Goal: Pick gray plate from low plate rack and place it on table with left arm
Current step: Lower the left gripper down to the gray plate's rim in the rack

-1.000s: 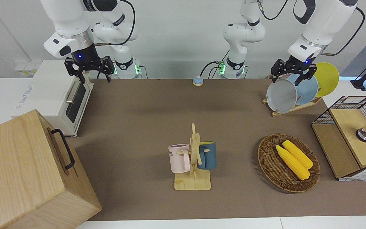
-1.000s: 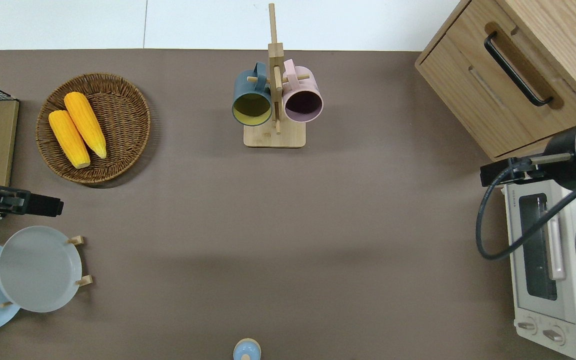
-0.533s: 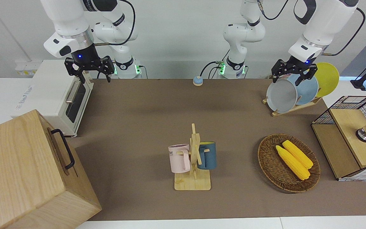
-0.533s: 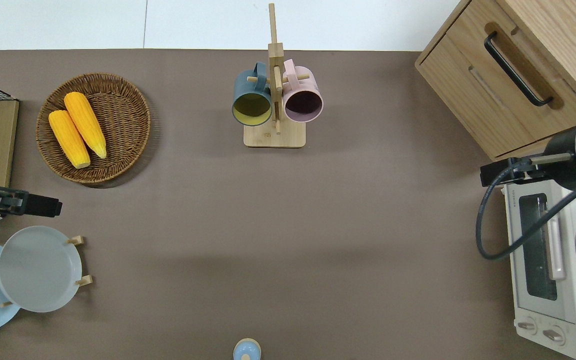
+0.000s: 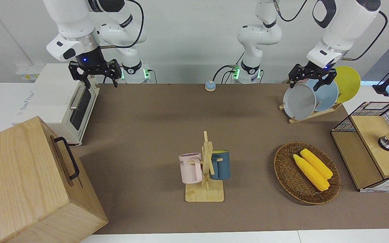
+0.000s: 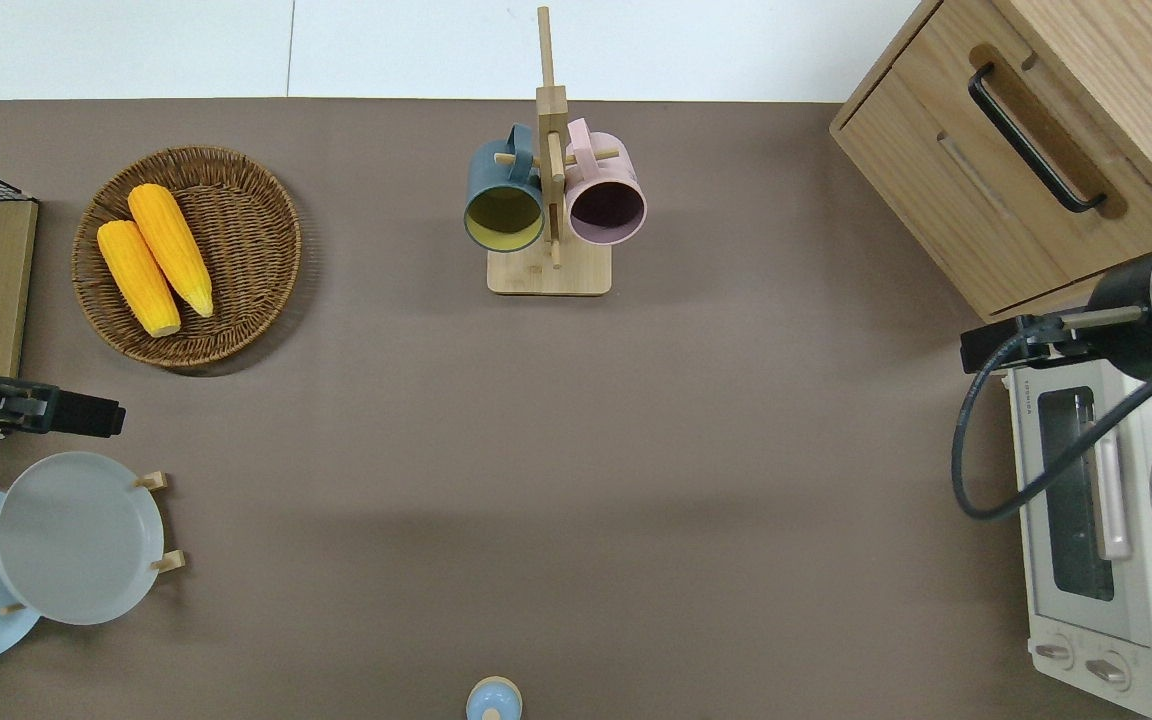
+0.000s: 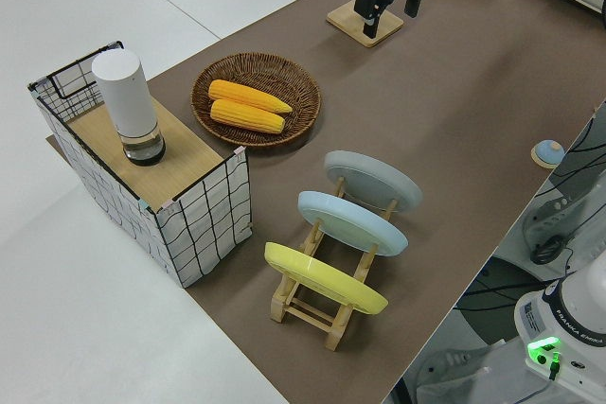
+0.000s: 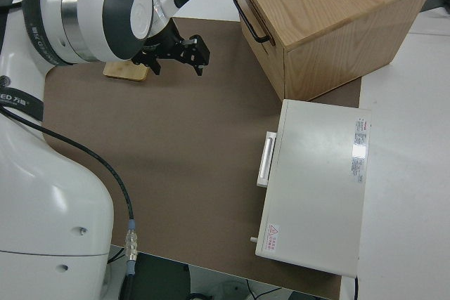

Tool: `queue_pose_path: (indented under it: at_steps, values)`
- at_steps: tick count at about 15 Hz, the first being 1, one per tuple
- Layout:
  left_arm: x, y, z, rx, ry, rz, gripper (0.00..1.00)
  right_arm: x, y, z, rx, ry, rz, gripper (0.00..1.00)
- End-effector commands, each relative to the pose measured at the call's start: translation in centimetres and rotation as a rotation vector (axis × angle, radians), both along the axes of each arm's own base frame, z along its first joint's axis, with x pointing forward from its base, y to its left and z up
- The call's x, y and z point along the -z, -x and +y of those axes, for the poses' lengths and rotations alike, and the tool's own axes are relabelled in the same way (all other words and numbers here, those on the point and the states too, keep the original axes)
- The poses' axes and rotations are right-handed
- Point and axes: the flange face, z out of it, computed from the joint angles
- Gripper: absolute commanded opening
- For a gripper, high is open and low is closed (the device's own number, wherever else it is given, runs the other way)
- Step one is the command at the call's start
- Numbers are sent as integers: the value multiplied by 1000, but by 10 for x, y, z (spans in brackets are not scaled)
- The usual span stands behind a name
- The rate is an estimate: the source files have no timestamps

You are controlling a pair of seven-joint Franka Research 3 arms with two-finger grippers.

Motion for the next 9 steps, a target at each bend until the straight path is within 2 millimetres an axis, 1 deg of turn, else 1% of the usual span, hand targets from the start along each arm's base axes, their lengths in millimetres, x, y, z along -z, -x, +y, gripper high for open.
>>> queue_pose_path:
  at_steps: [1, 3, 5, 6, 9]
  values:
    - [4, 13, 8, 12, -39, 26, 998, -3, -1, -2, 15, 1, 4, 983]
    - [5, 16, 14, 41, -50, 30, 998, -3, -1, -2, 15, 2, 5, 983]
    - [12, 21, 34, 66, -59, 47, 998, -3, -1, -2, 15, 2, 5, 983]
    - [14, 23, 45, 51, -56, 53, 998, -3, -1, -2, 15, 2, 5, 983]
    - [16, 27, 71, 75, -44, 58, 998, -3, -1, -2, 15, 2, 5, 983]
